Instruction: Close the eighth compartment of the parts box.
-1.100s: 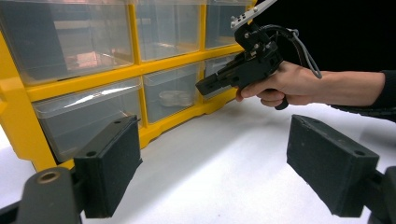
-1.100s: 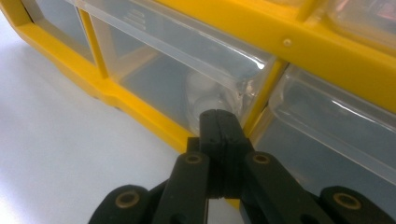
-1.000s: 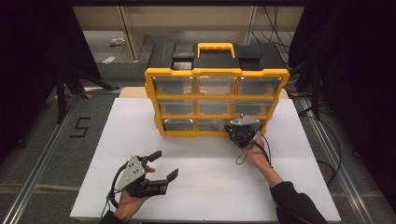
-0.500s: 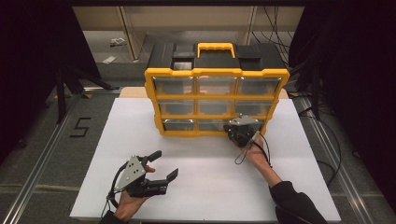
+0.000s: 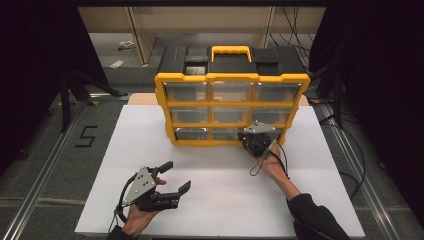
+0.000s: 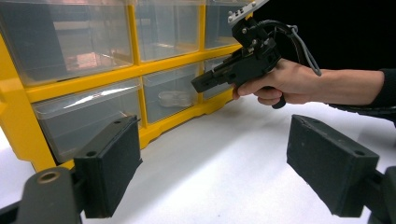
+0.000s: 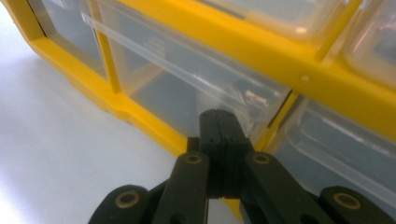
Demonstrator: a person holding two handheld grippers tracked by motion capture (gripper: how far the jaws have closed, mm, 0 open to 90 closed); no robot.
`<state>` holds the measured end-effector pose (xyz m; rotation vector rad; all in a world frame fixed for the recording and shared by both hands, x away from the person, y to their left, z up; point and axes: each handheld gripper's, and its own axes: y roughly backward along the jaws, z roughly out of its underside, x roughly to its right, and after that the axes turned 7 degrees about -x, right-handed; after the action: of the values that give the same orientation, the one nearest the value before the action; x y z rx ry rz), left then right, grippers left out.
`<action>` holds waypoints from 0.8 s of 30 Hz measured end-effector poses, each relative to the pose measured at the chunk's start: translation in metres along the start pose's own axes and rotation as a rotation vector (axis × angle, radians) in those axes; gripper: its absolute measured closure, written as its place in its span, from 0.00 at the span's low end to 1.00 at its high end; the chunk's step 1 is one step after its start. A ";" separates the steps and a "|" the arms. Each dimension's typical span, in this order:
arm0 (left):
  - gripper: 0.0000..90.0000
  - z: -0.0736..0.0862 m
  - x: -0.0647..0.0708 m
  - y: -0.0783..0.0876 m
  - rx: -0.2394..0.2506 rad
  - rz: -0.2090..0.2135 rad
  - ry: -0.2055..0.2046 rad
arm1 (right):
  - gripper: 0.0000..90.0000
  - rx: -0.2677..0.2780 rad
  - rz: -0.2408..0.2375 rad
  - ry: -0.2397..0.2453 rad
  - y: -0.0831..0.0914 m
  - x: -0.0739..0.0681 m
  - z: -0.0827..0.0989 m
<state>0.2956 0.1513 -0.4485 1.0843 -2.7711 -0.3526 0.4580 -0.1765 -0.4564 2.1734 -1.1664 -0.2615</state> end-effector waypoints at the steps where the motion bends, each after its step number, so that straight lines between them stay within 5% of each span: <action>1: 0.19 0.000 0.000 0.000 0.001 0.000 0.000 | 1.00 0.001 0.000 0.000 0.000 0.000 0.000; 14: 0.19 0.000 0.000 0.000 0.002 0.000 0.000 | 1.00 0.000 -0.002 -0.003 0.001 0.000 -0.002; 24: 0.19 0.000 0.001 0.001 0.004 0.000 0.000 | 0.97 0.027 -0.052 0.000 0.015 -0.012 -0.006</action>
<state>0.2950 0.1513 -0.4481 1.0846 -2.7733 -0.3471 0.4438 -0.1701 -0.4444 2.2290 -1.1203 -0.2694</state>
